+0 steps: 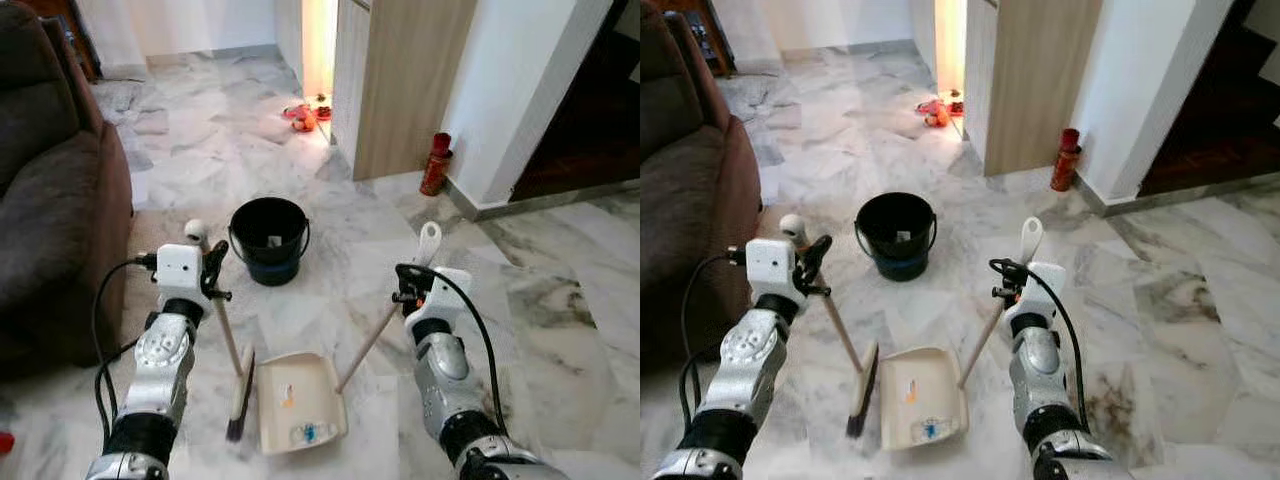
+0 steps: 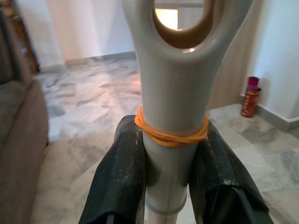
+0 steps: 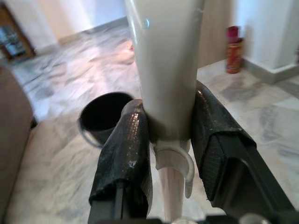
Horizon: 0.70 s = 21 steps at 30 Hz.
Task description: Sweep floor
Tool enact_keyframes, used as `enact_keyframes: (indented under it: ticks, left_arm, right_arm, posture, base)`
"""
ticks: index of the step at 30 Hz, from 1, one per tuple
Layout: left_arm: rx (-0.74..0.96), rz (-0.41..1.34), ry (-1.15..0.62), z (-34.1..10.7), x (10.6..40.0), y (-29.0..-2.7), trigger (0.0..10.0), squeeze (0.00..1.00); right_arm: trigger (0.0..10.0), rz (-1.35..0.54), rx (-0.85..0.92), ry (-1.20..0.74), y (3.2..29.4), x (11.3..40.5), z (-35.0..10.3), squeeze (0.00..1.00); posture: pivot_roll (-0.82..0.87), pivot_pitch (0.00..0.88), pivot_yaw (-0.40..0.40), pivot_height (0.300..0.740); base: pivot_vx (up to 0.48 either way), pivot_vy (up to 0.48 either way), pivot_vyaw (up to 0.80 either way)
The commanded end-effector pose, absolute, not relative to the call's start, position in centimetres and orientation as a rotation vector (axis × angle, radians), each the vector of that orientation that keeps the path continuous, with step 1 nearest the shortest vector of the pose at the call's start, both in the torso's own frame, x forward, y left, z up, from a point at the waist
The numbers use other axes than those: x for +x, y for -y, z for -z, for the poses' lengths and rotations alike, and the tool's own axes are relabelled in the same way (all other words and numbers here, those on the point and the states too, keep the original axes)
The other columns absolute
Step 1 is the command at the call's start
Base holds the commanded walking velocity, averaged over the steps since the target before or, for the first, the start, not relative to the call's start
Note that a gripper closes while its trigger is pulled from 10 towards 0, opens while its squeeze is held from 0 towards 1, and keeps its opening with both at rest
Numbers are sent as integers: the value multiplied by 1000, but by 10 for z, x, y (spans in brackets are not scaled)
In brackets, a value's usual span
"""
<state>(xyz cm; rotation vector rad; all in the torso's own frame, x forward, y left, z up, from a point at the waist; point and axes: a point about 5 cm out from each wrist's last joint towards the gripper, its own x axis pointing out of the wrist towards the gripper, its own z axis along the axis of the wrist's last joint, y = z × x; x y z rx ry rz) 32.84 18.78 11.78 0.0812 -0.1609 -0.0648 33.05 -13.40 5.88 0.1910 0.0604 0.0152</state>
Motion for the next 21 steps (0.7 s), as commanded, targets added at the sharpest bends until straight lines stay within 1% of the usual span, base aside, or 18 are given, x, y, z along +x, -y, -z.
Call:
enact_keyframes:
  ticks: [1, 11, 15, 21]
  left_arm:
    - [91, 70, 187, -124, 330, -187, 10000, 0]
    - [91, 67, 180, -123, 329, -188, 10000, 0]
    - [91, 64, 181, -124, 330, -188, 10000, 0]
    - [93, 61, 181, -124, 330, -188, 10000, 0]
  right_arm:
    - [10000, -31, 207, -22, 131, 334, -67, 0]
    - [10000, -26, 211, -25, 135, 335, -68, 0]
    - [10000, -41, 195, -25, 133, 336, -68, 0]
    - [10000, -50, 196, -21, 132, 336, -69, 0]
  posture:
    - [67, 3, -4, 740]
    - [69, 16, -7, 740]
    - [70, 26, -10, 740]
    - [72, 32, -10, 740]
  base:
    - [0, 0, 0]
    - [0, 0, 0]
    - [252, 0, 0]
    - [303, 0, 727]
